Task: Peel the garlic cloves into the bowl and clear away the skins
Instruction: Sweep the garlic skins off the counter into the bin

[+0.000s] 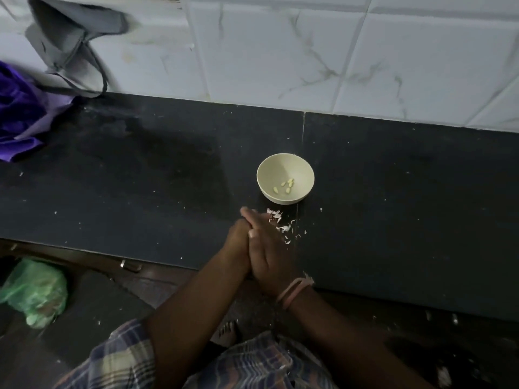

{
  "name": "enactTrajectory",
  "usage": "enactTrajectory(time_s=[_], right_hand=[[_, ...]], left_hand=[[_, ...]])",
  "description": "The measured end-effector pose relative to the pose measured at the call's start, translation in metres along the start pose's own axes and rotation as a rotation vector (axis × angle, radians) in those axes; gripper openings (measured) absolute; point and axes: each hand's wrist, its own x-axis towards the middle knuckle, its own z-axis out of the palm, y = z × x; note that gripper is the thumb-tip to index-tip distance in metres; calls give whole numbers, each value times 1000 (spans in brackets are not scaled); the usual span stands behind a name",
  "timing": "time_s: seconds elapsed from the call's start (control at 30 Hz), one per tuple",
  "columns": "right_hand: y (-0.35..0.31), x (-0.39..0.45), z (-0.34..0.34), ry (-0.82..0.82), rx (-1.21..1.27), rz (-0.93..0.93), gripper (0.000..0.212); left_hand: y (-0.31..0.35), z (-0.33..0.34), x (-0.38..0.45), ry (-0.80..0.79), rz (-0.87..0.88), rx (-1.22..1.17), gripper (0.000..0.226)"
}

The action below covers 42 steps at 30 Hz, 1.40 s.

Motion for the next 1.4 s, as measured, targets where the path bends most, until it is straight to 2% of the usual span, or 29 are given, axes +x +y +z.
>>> enactTrajectory(time_s=[0.07, 0.13, 0.27, 0.33, 0.43, 0.53, 0.6, 0.73, 0.87, 0.93, 1.0, 1.07, 1.13, 1.2, 1.3, 1.4], right_hand=[[19, 3, 10, 3, -147, 63, 62], [41, 5, 8, 27, -262, 199, 66], [62, 10, -10, 224, -305, 316, 58], [65, 13, -18, 227, -345, 344, 55], [63, 25, -28, 276, -221, 505, 46], [60, 51, -26, 390, 59, 682, 53], [59, 70, -20, 463, 219, 719, 57], [61, 97, -26, 522, 237, 712, 34], [82, 103, -52, 430, 164, 661, 38], [99, 90, -64, 382, -57, 643, 43], [119, 67, -67, 289, -359, 594, 48], [133, 42, -58, 159, -654, 578, 63], [136, 30, -40, 66, -852, 558, 76], [131, 34, -21, 27, -894, 473, 81], [125, 50, 2, -61, -835, 285, 75], [127, 56, 7, -118, -798, 174, 66]], left_hand=[[7, -5, -7, -102, -95, 84, 31], [15, -9, -1, -204, -142, 6, 29], [21, -9, 17, -112, -51, 76, 32], [21, -5, 26, -86, -30, 88, 34], [31, 2, 43, -47, 1, 49, 48], [42, 14, 59, -59, 65, 61, 43], [48, 24, 69, -59, 108, 97, 37], [50, 41, 77, -59, 124, 90, 36], [54, 46, 90, -42, 146, 133, 29], [52, 34, 99, 41, 252, 236, 25], [41, 8, 103, 185, 477, 574, 26], [24, -18, 101, 257, 680, 912, 32], [8, -31, 95, 162, 755, 987, 38], [-7, -33, 94, 46, 765, 1015, 48], [-18, -28, 95, -36, 829, 1150, 67], [-18, -27, 93, -54, 744, 1042, 62]])
